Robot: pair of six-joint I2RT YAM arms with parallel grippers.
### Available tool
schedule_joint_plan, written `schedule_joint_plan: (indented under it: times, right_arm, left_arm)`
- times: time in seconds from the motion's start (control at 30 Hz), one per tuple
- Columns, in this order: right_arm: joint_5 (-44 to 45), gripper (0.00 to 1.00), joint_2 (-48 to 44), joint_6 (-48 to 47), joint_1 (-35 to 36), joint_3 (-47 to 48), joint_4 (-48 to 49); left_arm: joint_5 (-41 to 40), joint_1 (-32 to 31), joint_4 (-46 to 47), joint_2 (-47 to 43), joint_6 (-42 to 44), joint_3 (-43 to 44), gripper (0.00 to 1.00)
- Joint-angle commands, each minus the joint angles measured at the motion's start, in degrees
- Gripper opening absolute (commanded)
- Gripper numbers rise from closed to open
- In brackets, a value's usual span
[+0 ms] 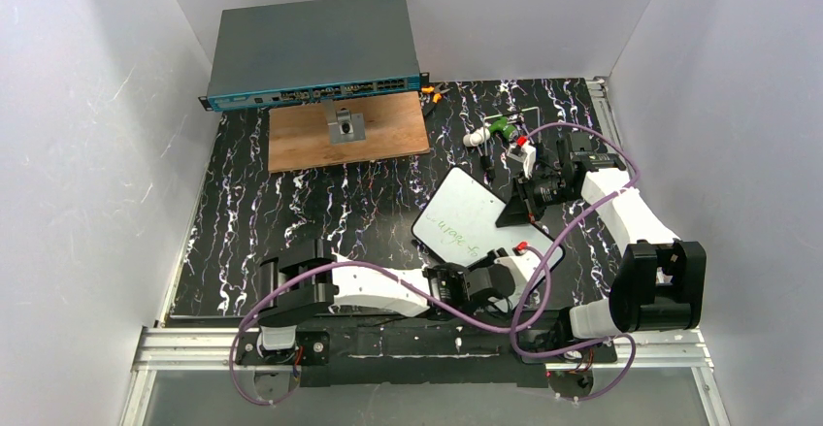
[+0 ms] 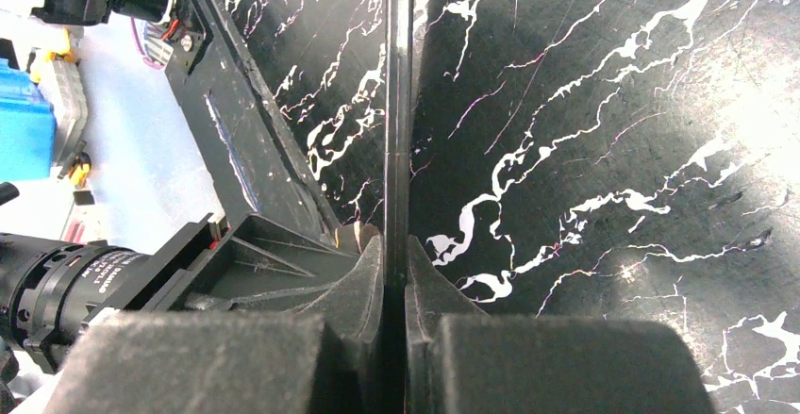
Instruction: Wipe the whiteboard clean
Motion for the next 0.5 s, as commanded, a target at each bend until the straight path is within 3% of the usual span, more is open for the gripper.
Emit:
schedule_joint_plan:
  times: [0.0,0.2,0.47]
  right_arm:
    - [-2.56,0.01,-1.48,-2.49,0.01,1.47,1.50]
    - [-2.46,0.01,-1.28,-2.57,0.07,1.48,1.50]
    - [-2.46,0.01,-1.36,-2.49,0.02,1.47,1.51]
  left_arm:
    - [0.04,0.79,3.63,-2.42,1.99,-2.14,0.00]
    - [3.16,-3.09,6.92,0.60,7.26,0.21,0.00]
    - [3.64,-4.45,5.71,3.84,7.92,3.44,0.00]
